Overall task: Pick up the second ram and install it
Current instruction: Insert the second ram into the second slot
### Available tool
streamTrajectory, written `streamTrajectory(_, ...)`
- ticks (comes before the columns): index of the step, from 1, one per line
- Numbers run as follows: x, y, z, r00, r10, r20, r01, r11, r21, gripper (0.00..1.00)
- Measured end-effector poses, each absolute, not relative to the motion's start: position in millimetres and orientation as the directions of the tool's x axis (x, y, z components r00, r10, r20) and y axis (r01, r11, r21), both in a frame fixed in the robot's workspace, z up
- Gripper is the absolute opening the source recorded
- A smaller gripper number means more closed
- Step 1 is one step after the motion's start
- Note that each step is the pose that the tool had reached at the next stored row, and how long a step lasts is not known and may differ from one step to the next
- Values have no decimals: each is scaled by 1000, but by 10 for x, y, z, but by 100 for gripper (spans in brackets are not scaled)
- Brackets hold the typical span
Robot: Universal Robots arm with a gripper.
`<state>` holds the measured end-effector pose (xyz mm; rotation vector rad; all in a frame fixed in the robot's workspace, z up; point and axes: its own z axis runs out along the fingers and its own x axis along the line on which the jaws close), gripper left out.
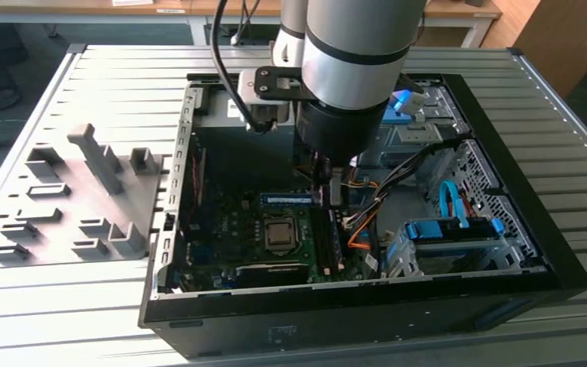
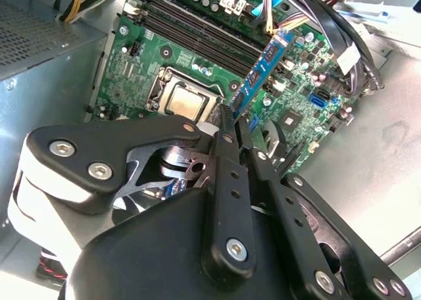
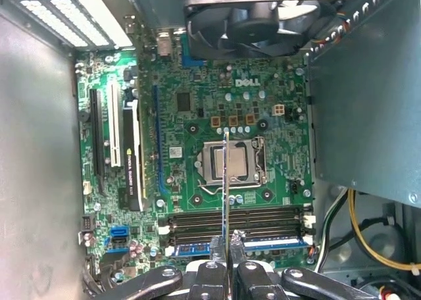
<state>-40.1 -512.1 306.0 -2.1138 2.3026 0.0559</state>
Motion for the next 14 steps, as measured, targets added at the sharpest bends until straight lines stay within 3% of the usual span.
streamTrajectory(14, -401, -5121, 3059, -215, -976, -35, -977, 214, 16, 14)
